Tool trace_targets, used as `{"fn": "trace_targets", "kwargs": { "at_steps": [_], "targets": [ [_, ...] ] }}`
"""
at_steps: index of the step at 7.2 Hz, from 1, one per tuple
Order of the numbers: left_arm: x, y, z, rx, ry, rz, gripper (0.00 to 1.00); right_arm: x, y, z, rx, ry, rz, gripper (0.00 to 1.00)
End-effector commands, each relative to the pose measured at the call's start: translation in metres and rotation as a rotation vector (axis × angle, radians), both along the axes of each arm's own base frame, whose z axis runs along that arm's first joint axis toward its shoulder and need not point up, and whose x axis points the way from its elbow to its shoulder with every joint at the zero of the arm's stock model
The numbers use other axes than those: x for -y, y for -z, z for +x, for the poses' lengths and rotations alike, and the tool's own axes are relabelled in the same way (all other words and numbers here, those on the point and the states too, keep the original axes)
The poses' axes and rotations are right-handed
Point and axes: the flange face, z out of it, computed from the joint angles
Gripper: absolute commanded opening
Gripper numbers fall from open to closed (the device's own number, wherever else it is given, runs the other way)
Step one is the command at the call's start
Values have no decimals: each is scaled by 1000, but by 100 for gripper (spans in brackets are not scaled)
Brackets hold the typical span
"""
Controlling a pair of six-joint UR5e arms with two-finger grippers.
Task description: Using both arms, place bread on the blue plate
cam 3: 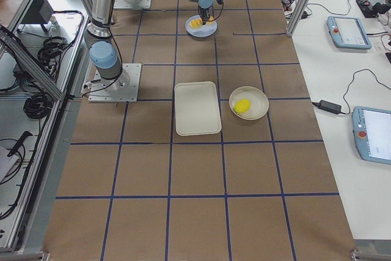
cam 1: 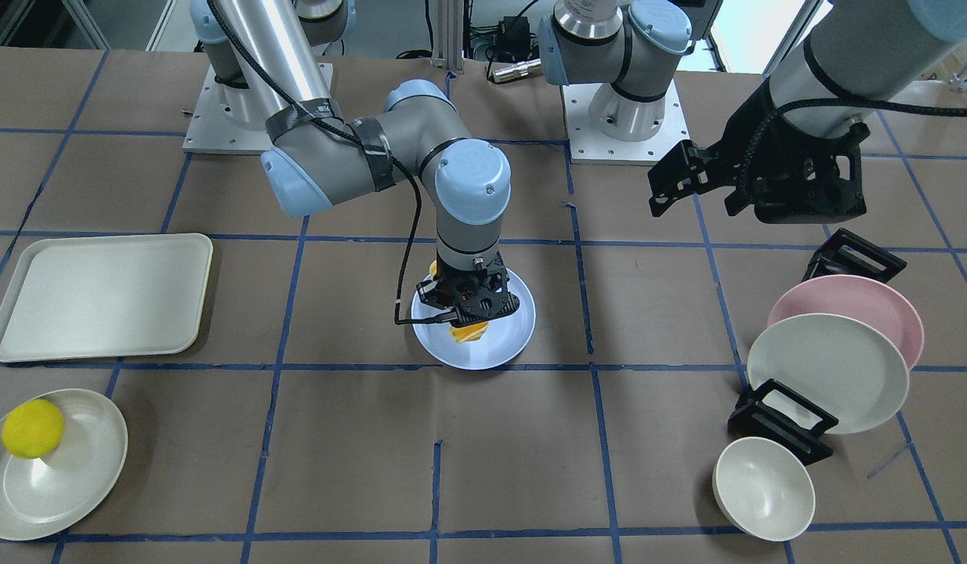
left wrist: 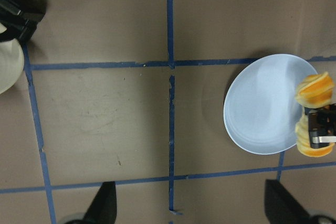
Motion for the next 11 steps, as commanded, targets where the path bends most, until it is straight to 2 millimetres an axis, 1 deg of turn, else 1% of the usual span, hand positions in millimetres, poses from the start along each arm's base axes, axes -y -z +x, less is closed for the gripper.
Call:
{"fn": "trace_targets", "kwargs": {
  "at_steps": [1,2,3,4,5,6,7,8,9,10,11],
  "targets": [
    [-2,3,1,11,-60,26,100,0,5,4,5,-5,-6,8],
    [-2,-4,5,12,-62,9,100,0,6,4,6,-3,-4,19],
    [-4,-2,6,10,-67,17,100,0,5,5,1,1,-9,96],
    [-8,-4,5,13,-66,20,100,0,4,5,2,3,-11,100],
    [-7,-1,5,61,-60,28,100,0,4,5,1,3,-12,100],
    [-7,2,5,70,-58,50,100,0,4,5,2,3,-11,100],
    [-12,1,6,85,-25,49,100,0,4,5,3,3,-13,100],
    [-14,-6,4,75,-15,25,100,0,4,5,2,3,-11,100],
    [-15,-7,1,56,-15,21,100,7,-10,2,10,8,-26,100],
    [-11,0,-7,-30,-28,33,100,12,-40,-11,25,21,-58,100],
    [-8,5,-8,-35,-29,45,100,21,-76,-37,25,61,-62,100]
  ]
}}
